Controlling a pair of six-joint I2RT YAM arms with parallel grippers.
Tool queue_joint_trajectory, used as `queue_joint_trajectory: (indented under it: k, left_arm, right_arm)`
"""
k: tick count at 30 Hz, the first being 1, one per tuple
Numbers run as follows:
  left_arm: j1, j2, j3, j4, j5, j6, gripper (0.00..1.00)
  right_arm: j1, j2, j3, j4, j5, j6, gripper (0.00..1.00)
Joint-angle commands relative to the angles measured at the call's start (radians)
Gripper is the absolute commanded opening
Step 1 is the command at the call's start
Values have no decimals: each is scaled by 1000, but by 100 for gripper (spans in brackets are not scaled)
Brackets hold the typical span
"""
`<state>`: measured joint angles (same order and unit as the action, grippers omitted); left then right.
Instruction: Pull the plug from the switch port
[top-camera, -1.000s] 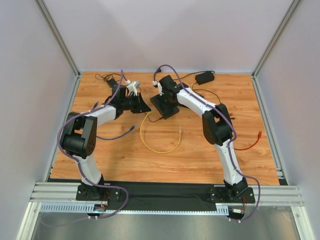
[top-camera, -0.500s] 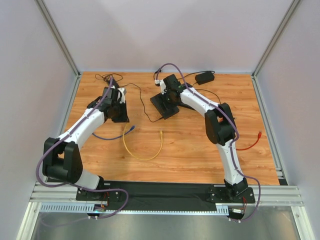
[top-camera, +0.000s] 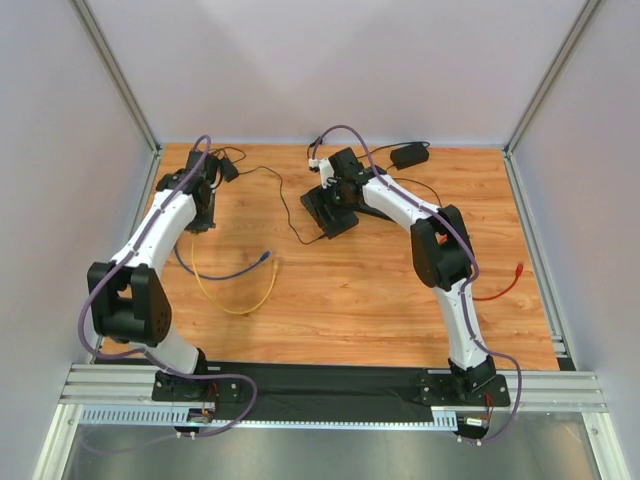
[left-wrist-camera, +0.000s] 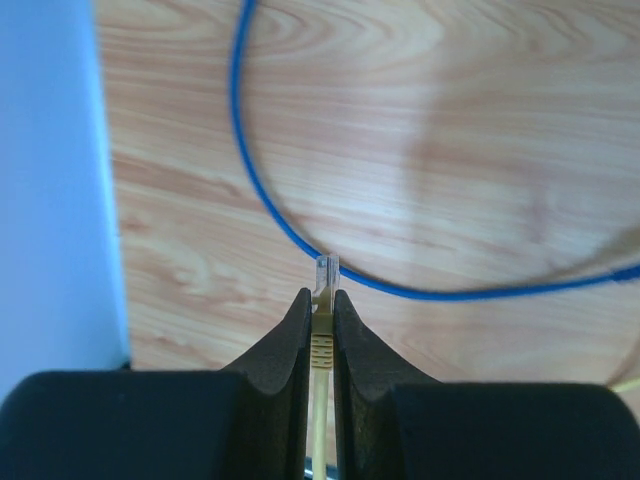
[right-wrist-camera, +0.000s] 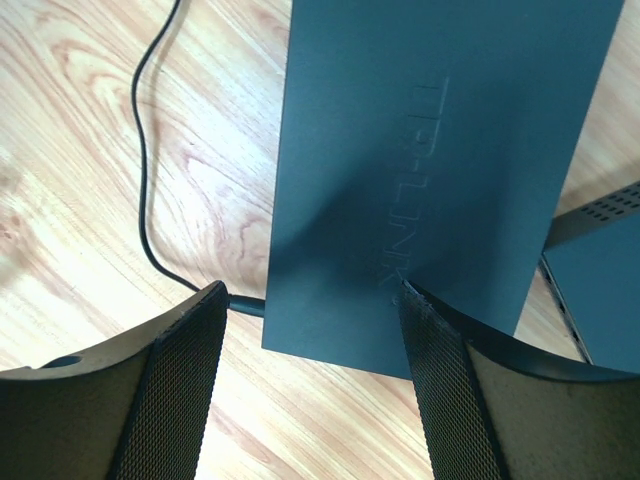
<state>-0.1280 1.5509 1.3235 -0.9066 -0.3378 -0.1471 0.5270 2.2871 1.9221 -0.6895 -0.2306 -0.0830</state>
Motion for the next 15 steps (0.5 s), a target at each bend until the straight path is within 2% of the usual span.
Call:
queue_joint_trajectory:
  k: [1, 6, 10, 15]
  left_arm:
    - [24, 114, 109, -41, -239, 104, 0]
    - [67, 277, 218, 0, -303, 167, 0]
    - [91, 333, 212, 174, -358, 248, 1]
    - [108, 362, 214, 302, -288, 296, 3]
  right_arm:
    - [7, 18, -40, -50, -49, 0, 71]
    - [7, 23, -38, -51, -53, -3, 71]
    - [5, 23, -40, -51, -49, -6, 71]
    - [5, 29, -32, -53, -49, -4, 71]
